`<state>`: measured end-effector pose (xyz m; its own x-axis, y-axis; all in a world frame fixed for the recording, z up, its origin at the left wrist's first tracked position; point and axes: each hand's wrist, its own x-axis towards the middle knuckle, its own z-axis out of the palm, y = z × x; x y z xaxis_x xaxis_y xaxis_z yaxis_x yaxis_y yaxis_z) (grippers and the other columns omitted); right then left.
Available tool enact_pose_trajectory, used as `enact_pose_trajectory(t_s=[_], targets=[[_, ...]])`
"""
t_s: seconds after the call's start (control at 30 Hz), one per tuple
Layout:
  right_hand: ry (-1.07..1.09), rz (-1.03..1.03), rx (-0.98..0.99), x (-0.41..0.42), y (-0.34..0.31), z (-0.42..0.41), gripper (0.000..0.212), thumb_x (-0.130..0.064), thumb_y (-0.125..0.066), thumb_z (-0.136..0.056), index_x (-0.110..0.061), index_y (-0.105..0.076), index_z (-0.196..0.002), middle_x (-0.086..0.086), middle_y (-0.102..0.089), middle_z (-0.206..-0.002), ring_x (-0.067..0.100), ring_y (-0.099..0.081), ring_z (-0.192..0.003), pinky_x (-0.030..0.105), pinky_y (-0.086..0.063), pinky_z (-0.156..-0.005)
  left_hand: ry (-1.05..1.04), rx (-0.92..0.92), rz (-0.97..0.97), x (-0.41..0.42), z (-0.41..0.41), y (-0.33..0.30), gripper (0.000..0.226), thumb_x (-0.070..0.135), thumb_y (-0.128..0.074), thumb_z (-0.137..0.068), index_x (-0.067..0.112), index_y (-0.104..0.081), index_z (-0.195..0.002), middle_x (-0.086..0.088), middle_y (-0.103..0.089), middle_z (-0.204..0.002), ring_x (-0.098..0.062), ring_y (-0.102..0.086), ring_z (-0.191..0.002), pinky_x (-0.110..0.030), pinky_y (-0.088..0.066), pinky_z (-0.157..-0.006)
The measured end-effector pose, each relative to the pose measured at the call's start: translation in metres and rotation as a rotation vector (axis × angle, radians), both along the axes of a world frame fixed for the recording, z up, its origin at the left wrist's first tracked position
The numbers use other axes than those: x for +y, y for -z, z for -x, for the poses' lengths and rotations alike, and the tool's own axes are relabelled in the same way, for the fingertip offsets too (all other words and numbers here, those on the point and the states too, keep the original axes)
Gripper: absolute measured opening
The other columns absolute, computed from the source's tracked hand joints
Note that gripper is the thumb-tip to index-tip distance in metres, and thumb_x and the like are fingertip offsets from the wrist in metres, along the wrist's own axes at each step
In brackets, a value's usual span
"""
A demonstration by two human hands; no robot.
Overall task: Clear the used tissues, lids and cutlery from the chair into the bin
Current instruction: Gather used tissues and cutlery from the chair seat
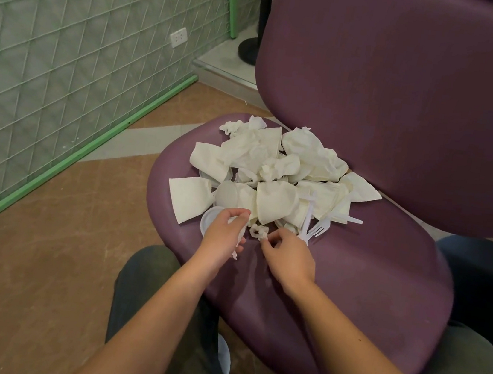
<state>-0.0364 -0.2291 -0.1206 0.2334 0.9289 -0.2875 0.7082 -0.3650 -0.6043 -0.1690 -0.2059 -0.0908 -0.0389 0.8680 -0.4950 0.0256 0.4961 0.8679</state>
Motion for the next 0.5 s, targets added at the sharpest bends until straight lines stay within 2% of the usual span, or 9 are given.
enact_pose_trajectory(t_s=[0.1, 0.2, 0.27, 0.3, 0.37, 0.43, 0.5], targets=[[0.04, -0.123, 0.224, -0.013, -0.005, -0.006, 0.009, -0.038, -0.061, -0.086, -0.029, -0.063, -0.085, -0.011, -0.065, -0.08, 0.005, -0.059, -0.076, 0.029, -0.049, -0.07, 0.036, 0.026, 0.026, -0.001, -0.004, 0.005, 0.023, 0.033, -0.054, -0.097, 0.017, -0.056, -0.114, -0.001, -0.058, -0.087, -0.012, -0.055, -0.065, -0.022, -0.049, -0.052], [0.033, -0.297, 0.399, -0.024, -0.018, -0.01, 0.007, -0.026, -0.068, -0.086, -0.025, -0.064, -0.081, -0.008, -0.062, -0.085, 0.003, -0.052, -0.073, 0.014, -0.039, -0.067, 0.112, 0.074, 0.025, -0.004, -0.013, 0.003, 0.049, 0.053, -0.057, -0.089, 0.011, -0.061, -0.115, -0.012, -0.066, -0.088, -0.016, -0.063, -0.064, -0.023, -0.049, -0.049], [-0.022, -0.356, 0.45, -0.028, -0.027, -0.012, 0.01, -0.019, -0.07, -0.086, -0.024, -0.063, -0.081, -0.004, -0.058, -0.089, 0.003, -0.051, -0.076, 0.011, -0.039, -0.068, 0.163, 0.064, 0.049, -0.005, -0.019, -0.002, 0.069, 0.07, -0.059, -0.076, 0.01, -0.067, -0.109, -0.016, -0.071, -0.089, -0.023, -0.067, -0.07, -0.032, -0.054, -0.061], [-0.054, -0.374, 0.47, -0.03, -0.031, -0.013, 0.012, -0.015, -0.069, -0.086, -0.024, -0.063, -0.081, -0.002, -0.057, -0.09, 0.003, -0.052, -0.077, 0.011, -0.039, -0.07, 0.175, 0.02, 0.083, -0.005, -0.022, -0.005, 0.067, 0.07, -0.061, -0.074, 0.01, -0.068, -0.103, -0.012, -0.07, -0.08, -0.022, -0.066, -0.066, -0.032, -0.051, -0.061], [-0.093, -0.387, 0.497, -0.034, -0.034, -0.017, 0.018, -0.009, -0.068, -0.085, -0.025, -0.062, -0.08, 0.003, -0.055, -0.093, 0.004, -0.052, -0.079, 0.013, -0.04, -0.073, 0.188, -0.082, 0.137, -0.007, -0.029, -0.013, 0.047, 0.058, -0.063, -0.083, 0.012, -0.067, -0.092, -0.007, -0.064, -0.068, -0.02, -0.059, -0.056, -0.027, -0.044, -0.055], [-0.063, -0.39, 0.461, -0.037, -0.034, -0.022, 0.018, -0.008, -0.068, -0.084, -0.024, -0.063, -0.079, 0.003, -0.053, -0.094, 0.006, -0.053, -0.079, 0.012, -0.04, -0.072, 0.189, -0.151, 0.142, -0.007, -0.038, -0.015, 0.033, 0.039, -0.06, -0.091, 0.007, -0.067, -0.098, -0.014, -0.063, -0.079, -0.024, -0.058, -0.067, -0.026, -0.041, -0.054], [0.036, -0.423, 0.406, -0.041, -0.031, -0.029, 0.015, -0.009, -0.07, -0.082, -0.023, -0.065, -0.078, -0.002, -0.052, -0.093, 0.006, -0.055, -0.078, 0.012, -0.04, -0.07, 0.164, -0.222, 0.125, -0.009, -0.052, -0.016, 0.028, 0.021, -0.054, -0.095, 0.0, -0.064, -0.109, -0.025, -0.065, -0.099, -0.03, -0.06, -0.084, -0.029, -0.043, -0.06]])
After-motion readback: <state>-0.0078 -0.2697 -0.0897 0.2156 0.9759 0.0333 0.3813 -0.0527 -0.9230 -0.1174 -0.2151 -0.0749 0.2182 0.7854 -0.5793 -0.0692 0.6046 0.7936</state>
